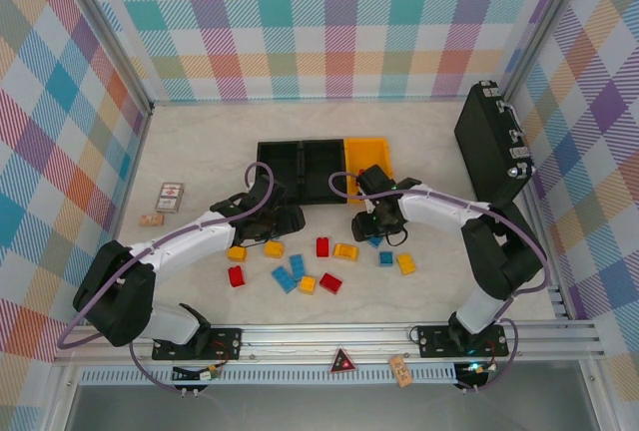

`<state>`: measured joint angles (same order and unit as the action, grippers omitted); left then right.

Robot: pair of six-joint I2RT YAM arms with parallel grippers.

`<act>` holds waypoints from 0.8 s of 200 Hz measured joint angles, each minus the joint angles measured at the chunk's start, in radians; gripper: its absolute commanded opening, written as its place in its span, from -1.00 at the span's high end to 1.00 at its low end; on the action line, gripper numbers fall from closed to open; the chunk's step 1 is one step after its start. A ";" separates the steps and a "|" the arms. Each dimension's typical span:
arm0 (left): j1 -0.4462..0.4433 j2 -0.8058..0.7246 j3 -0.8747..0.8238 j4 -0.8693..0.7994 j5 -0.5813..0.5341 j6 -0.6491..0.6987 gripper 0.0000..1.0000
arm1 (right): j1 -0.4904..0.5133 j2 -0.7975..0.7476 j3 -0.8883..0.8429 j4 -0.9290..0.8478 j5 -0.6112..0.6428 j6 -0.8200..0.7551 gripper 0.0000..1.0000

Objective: Sort the legos into containers by color
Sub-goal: Pick up the lego from the center of the table.

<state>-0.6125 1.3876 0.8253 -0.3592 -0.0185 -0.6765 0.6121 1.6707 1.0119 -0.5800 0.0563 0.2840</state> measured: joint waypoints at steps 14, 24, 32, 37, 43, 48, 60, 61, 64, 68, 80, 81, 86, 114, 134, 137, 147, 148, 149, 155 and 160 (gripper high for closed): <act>0.000 0.000 0.000 0.002 0.000 0.000 -0.52 | 0.000 0.009 -0.001 -0.001 0.003 0.003 -0.30; 0.000 0.000 -0.001 0.005 0.000 0.000 -0.52 | 0.000 0.012 -0.002 0.000 0.003 0.003 -0.30; 0.000 0.000 -0.004 0.012 0.000 0.000 -0.53 | 0.000 0.014 -0.002 0.000 0.000 0.003 -0.28; 0.000 0.000 -0.005 0.015 0.000 0.000 -0.53 | 0.000 0.014 -0.002 0.001 -0.001 0.003 -0.25; 0.000 0.000 -0.006 0.016 0.000 0.000 -0.53 | 0.000 0.014 -0.002 0.003 -0.003 0.003 -0.22; 0.000 0.000 -0.006 0.019 0.000 0.000 -0.53 | 0.000 0.014 -0.002 0.004 -0.004 0.005 -0.21; 0.000 0.000 -0.007 0.023 0.000 -0.001 -0.52 | 0.000 0.015 -0.002 0.004 -0.004 0.006 -0.15; 0.000 0.000 -0.007 0.023 0.000 -0.001 -0.53 | 0.000 0.015 -0.002 0.004 -0.003 0.006 -0.14; 0.000 0.000 -0.007 0.023 0.000 -0.001 -0.52 | 0.000 0.015 -0.002 0.004 -0.003 0.006 -0.13; 0.000 0.000 -0.008 0.023 0.000 -0.001 -0.53 | 0.000 0.017 -0.002 0.004 -0.004 0.007 -0.12; 0.000 0.000 -0.011 0.024 0.000 -0.002 -0.53 | 0.000 0.023 -0.002 0.004 -0.003 0.007 -0.08; 0.000 0.000 -0.011 0.024 0.000 -0.002 -0.53 | 0.000 0.023 -0.002 0.004 -0.003 0.007 -0.08; 0.000 0.000 -0.012 0.024 0.000 -0.004 -0.53 | 0.000 0.027 -0.002 0.004 -0.003 0.007 -0.07; 0.000 0.000 -0.014 0.026 0.000 -0.005 -0.53 | 0.000 0.046 -0.002 0.004 -0.003 0.009 0.20; 0.000 0.000 -0.019 0.029 0.000 -0.005 -0.53 | 0.000 0.047 -0.001 0.004 0.001 0.010 0.39; 0.000 0.000 -0.019 0.029 0.001 -0.005 -0.53 | 0.000 0.047 0.000 0.004 0.000 0.011 0.41; 0.000 0.000 -0.020 0.031 0.001 -0.007 -0.53 | 0.000 0.045 0.003 0.003 0.000 0.014 0.45; 0.000 0.000 -0.020 0.031 0.001 -0.007 -0.53 | 0.000 0.045 0.003 0.003 0.000 0.015 0.45; 0.000 0.000 -0.021 0.031 0.001 -0.008 -0.53 | 0.000 0.045 0.003 0.003 0.000 0.013 0.45; 0.000 -0.002 -0.024 0.037 0.001 -0.008 -0.52 | 0.000 0.042 0.005 0.002 0.000 0.014 0.46; 0.000 -0.003 -0.027 0.041 0.002 -0.008 -0.52 | 0.000 0.039 0.006 -0.001 0.000 0.014 0.46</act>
<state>-0.6125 1.3846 0.7982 -0.3180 -0.0162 -0.6849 0.6121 1.7092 1.0180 -0.5812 0.0559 0.2985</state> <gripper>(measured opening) 0.764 0.324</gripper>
